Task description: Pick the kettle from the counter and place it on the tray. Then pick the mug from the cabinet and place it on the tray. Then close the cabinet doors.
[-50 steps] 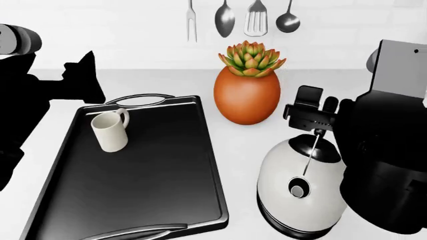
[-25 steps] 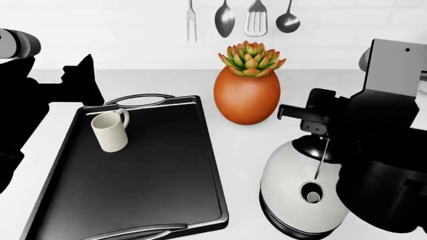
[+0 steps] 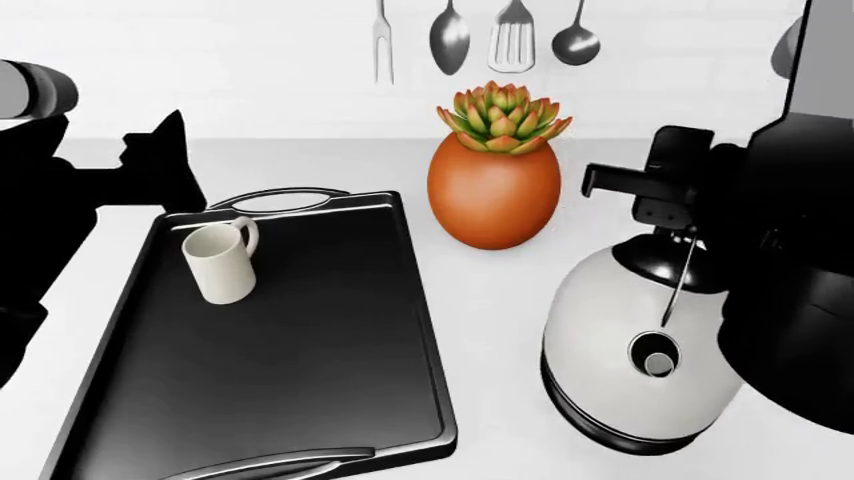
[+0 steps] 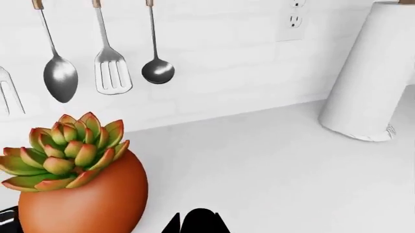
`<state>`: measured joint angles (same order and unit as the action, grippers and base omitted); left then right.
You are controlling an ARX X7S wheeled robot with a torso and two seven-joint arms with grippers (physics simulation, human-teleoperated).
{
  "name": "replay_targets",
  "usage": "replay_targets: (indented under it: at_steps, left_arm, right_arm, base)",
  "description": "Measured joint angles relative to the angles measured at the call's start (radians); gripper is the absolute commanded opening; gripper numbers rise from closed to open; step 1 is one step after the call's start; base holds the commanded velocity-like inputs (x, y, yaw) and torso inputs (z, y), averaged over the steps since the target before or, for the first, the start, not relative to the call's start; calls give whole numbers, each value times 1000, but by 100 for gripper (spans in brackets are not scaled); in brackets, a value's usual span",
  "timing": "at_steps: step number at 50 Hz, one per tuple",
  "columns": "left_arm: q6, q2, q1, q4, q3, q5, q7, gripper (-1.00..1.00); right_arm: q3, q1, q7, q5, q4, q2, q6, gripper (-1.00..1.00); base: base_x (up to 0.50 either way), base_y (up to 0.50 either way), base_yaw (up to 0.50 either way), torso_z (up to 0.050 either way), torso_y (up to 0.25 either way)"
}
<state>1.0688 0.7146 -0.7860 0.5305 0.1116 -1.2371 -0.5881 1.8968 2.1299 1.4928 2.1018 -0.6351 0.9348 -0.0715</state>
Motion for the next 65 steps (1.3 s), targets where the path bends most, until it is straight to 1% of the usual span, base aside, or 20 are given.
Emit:
replay_targets:
  at_steps: [12, 19, 27, 37, 49, 56, 65]
  left_arm:
    - [10, 16, -24, 18, 32, -58, -34, 100]
    - [12, 33, -31, 38, 60, -94, -54, 100]
    - [11, 56, -28, 64, 100, -139, -74, 100]
    - [1, 76, 2, 83, 146, -161, -76, 100]
    - [-21, 85, 63, 93, 195, -148, -54, 100]
    - [-34, 85, 98, 95, 215, -134, -37, 100]
    - [-49, 85, 137, 95, 236, -115, -19, 100]
  right_arm:
    - [-59, 114, -53, 75, 85, -68, 103, -100]
    - [-120, 157, -109, 105, 173, -140, 184, -100]
    - [-184, 163, -211, 99, 269, -233, 251, -100]
    - [-236, 127, -368, 38, 356, -330, 277, -100]
    - [-251, 44, -536, -65, 438, -421, 261, -100]
    - [-249, -14, -601, -116, 464, -459, 235, -100]
    - [-246, -84, -647, -162, 475, -497, 198, -100]
  base:
    - [0, 0, 0, 0, 0]
    - [0, 0, 0, 0, 0]
    - [0, 0, 0, 0, 0]
    - [0, 0, 0, 0, 0]
    - [0, 0, 0, 0, 1]
    - [0, 0, 0, 0, 1]
    - [0, 0, 0, 0, 0]
